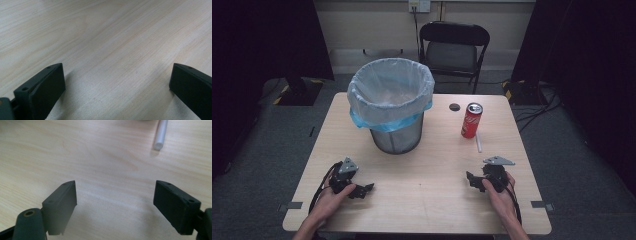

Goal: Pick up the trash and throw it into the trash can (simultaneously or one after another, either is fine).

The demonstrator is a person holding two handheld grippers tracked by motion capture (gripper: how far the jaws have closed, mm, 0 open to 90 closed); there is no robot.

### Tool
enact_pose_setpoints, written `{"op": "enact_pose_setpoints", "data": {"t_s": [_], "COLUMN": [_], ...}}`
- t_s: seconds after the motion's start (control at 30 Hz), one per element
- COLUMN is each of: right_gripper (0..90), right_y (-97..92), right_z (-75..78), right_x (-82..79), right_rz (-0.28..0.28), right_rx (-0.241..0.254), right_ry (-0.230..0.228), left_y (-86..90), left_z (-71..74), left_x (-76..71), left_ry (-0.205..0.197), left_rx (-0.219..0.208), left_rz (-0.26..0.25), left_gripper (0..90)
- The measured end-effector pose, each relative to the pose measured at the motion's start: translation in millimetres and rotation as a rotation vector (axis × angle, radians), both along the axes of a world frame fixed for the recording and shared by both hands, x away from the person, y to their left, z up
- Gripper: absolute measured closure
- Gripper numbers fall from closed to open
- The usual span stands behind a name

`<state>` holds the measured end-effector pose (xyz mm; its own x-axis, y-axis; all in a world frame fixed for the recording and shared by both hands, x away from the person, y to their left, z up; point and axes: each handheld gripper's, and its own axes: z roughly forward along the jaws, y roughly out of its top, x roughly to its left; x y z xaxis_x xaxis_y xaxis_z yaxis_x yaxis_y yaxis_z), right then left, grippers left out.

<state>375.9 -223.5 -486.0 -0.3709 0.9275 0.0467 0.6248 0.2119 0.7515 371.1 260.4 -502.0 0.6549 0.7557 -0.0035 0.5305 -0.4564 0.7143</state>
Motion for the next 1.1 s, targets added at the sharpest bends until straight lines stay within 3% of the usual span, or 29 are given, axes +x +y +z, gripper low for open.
{"op": "enact_pose_setpoints", "data": {"t_s": [0.17, 0.43, 1.03, 1.1], "right_gripper": [16.2, 17.5, 16.5, 16.0], "right_y": [-1.8, 1.9, -0.5, -0.8], "right_z": [9.0, 17.8, 45.1, 46.3], "right_x": [-0.4, 2.4, 35.3, 40.4], "right_rz": [0.045, 0.08, 0.126, 0.125], "right_rx": [0.022, 0.037, 0.032, 0.03], "right_ry": [-0.031, -0.039, -0.088, -0.073], "left_y": [-0.1, 0.0, -0.1, -0.1], "left_z": [-0.1, 0.0, 0.2, 0.2], "left_x": [-0.1, 0.0, -0.1, -0.1], "left_ry": [0.0, 0.0, 0.0, 0.0], "left_rx": [-0.001, 0.0, 0.004, 0.005], "left_rz": [0.002, -0.001, 0.002, 0.002], "left_gripper": [0.0, 0.0, 0.0, 0.0]}}
